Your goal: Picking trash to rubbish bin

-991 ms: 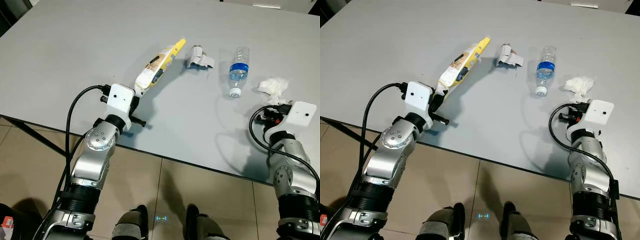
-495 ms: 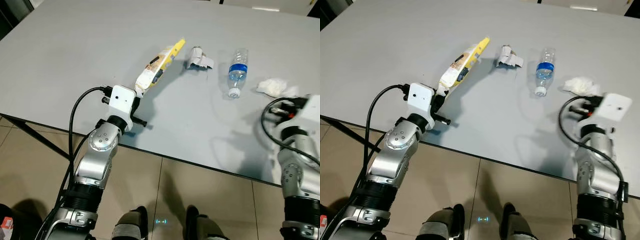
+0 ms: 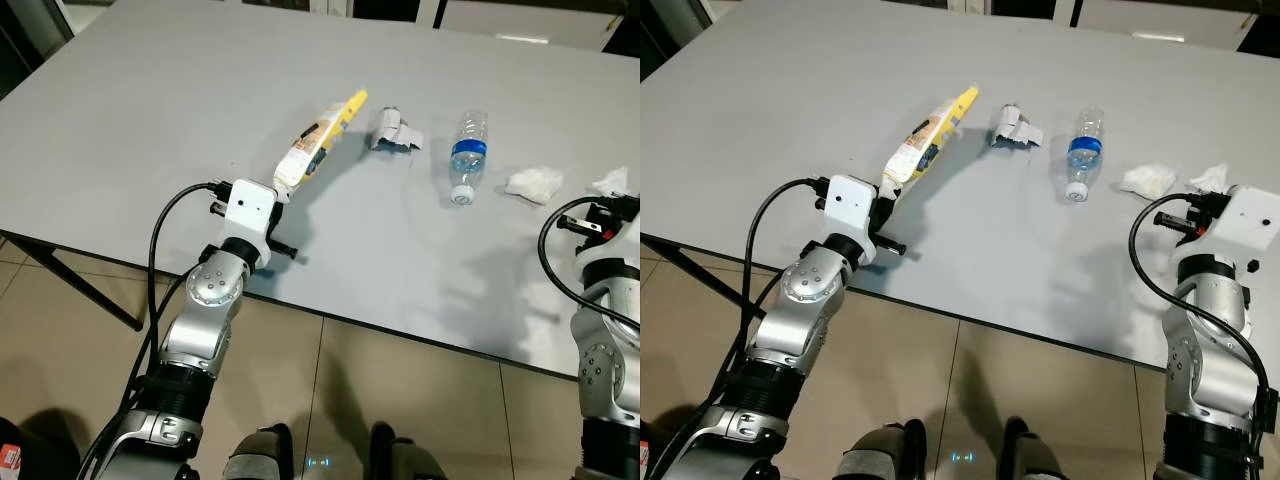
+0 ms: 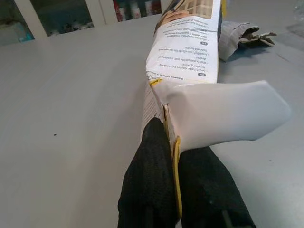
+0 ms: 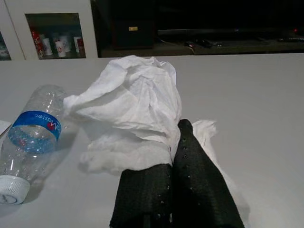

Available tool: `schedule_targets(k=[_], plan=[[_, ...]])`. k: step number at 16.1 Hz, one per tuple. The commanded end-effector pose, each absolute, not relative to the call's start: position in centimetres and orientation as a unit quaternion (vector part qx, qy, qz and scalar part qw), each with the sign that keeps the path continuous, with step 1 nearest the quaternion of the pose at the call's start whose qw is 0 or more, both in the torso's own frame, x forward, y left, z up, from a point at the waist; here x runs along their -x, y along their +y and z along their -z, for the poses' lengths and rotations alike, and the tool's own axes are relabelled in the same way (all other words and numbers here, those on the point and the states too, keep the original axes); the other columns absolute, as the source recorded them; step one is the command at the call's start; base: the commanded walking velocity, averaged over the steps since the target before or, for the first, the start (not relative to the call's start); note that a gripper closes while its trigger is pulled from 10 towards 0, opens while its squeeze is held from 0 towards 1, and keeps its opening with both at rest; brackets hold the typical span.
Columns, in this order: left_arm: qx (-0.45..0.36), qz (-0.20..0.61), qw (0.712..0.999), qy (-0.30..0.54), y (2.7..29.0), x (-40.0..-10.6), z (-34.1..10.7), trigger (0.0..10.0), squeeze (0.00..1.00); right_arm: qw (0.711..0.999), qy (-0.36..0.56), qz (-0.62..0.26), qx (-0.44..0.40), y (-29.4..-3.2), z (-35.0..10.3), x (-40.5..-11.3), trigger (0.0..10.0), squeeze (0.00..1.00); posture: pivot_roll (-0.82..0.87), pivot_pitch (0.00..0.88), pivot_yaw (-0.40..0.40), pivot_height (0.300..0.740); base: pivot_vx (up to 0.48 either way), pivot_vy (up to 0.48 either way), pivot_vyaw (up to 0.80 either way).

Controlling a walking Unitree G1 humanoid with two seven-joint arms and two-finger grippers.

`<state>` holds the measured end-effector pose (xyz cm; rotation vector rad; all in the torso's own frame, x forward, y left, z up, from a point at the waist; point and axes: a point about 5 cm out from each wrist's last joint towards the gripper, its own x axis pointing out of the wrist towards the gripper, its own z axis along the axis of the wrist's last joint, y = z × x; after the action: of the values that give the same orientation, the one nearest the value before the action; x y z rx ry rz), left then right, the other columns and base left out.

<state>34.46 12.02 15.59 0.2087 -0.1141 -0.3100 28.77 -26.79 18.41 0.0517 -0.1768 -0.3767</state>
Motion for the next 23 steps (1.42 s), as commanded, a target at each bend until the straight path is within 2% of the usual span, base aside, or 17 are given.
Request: schedule_targets(k=[1, 3, 11, 23], plan=[[-0.102, 0.150, 0.982, -0.054, 11.9, -34.5, -15.3, 10.0, 0.00, 0.980, -0.091, 0.175, -0.015, -26.0, -18.7, -28.4, 10.0, 0.00, 0.20, 0.150, -0.001, 0.740, 0.000, 0.000, 0.00], [-0.094, 0.148, 0.983, -0.063, 11.2, -34.7, -15.4, 10.0, 0.00, 0.986, -0.088, 0.142, 0.003, -24.5, -18.5, -27.9, 10.0, 0.00, 0.19, 0.139, -0.006, 0.740, 0.000, 0.000, 0.40], [-0.081, 0.144, 0.984, -0.073, 10.7, -35.2, -15.7, 10.0, 0.00, 0.990, -0.078, 0.113, 0.013, -23.0, -18.6, -27.3, 10.0, 0.00, 0.18, 0.128, -0.016, 0.740, 0.000, 0.000, 0.80], [-0.069, 0.151, 0.984, -0.068, 10.3, -35.7, -15.9, 10.0, 0.00, 0.991, -0.074, 0.113, 0.017, -22.5, -18.5, -27.2, 10.0, 0.00, 0.17, 0.121, -0.007, 0.740, 0.000, 0.000, 0.80]])
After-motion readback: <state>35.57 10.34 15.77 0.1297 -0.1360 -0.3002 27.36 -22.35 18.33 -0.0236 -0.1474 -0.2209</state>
